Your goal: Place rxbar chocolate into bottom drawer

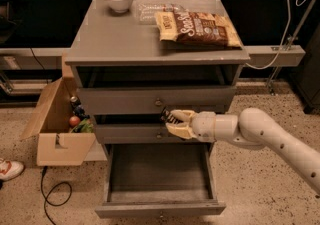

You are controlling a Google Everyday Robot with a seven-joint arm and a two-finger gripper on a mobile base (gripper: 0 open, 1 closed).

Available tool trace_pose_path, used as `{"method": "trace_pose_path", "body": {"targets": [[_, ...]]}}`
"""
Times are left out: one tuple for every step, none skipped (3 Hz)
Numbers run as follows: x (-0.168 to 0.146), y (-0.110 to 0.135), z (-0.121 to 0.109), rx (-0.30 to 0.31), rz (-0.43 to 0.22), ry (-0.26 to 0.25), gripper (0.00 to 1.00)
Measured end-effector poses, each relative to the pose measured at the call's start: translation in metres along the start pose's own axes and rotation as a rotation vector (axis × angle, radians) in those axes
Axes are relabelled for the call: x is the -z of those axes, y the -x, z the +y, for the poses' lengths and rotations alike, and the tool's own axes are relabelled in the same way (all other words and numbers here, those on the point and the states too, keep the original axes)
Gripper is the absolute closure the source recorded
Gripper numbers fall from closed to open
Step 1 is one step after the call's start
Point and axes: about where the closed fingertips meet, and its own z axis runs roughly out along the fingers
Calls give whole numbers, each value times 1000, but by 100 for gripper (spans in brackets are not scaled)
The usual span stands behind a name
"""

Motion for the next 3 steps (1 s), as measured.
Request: {"method": "trace_pose_path", "body": {"targets": [[-9, -64, 0, -105, -37, 12, 100], [-9, -64, 0, -105, -37, 12, 100], [1, -94, -7, -155, -66, -18, 100]]}}
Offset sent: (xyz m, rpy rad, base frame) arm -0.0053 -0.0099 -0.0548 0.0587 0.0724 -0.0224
